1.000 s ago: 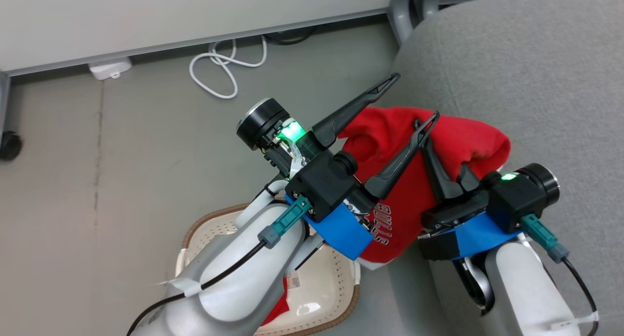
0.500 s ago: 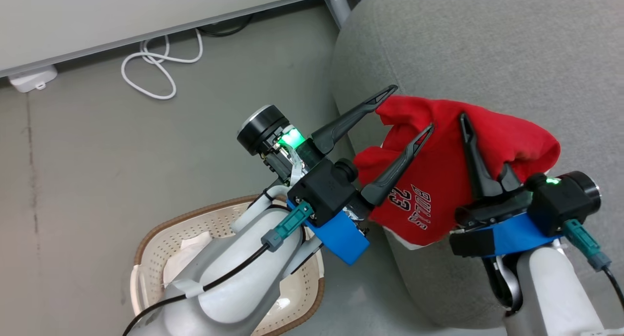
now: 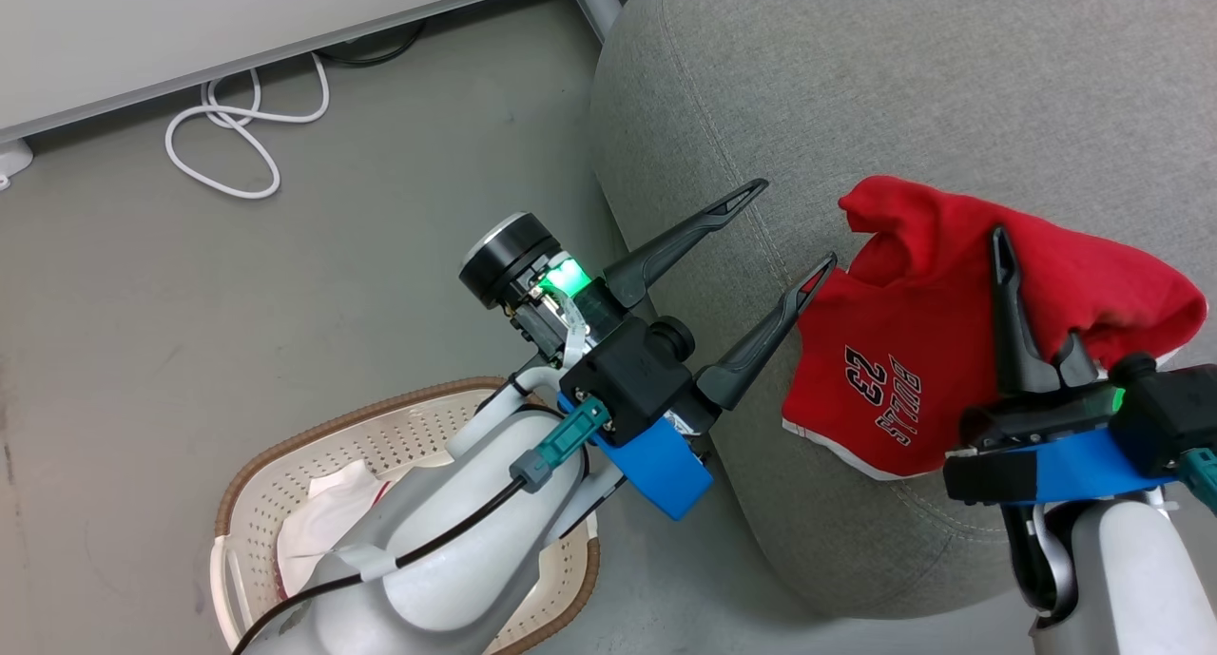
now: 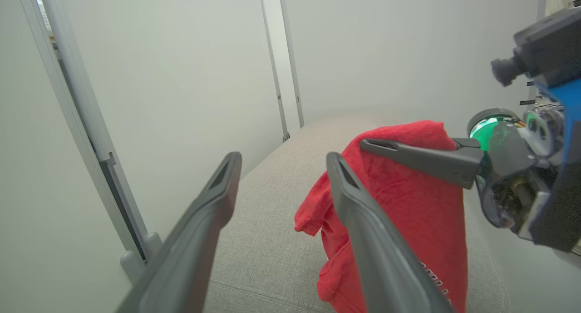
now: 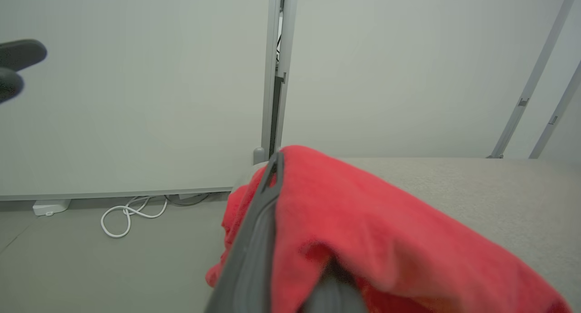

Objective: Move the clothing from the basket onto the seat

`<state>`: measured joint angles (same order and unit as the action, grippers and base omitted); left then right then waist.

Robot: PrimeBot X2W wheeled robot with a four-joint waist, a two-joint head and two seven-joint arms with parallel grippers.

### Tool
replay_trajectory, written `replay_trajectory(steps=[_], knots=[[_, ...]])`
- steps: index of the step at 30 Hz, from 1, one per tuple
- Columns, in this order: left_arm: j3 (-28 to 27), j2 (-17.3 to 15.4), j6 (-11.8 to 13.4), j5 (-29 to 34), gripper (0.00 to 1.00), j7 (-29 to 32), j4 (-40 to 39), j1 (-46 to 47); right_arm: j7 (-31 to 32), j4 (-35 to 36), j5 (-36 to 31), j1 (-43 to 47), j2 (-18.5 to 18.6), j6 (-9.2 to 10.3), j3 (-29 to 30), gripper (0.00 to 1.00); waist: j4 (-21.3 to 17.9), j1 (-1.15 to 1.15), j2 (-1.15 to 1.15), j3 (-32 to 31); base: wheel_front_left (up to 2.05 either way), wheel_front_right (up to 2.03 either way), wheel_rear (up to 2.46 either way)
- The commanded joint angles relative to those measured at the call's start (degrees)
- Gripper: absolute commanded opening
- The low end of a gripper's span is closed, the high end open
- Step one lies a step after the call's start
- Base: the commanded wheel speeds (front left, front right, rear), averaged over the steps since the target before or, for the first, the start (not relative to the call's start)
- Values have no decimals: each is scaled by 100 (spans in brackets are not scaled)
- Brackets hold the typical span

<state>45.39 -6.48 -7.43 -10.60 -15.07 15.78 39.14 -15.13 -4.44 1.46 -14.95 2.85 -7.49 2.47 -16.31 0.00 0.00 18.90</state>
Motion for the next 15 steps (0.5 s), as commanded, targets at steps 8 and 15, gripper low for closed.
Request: replay_trajectory(steps=[8, 15], knots=[[-5, -47, 0, 12, 100, -16, -12, 76, -3, 229, -144, -260, 8, -1, 406, 0, 77, 0, 0, 122, 0, 0, 0], [-41, -101, 0, 90, 100, -16, -47, 254, -3, 423, -444, -1102, 87, -1, 793, 0, 205, 0, 0, 538, 0, 0, 0]])
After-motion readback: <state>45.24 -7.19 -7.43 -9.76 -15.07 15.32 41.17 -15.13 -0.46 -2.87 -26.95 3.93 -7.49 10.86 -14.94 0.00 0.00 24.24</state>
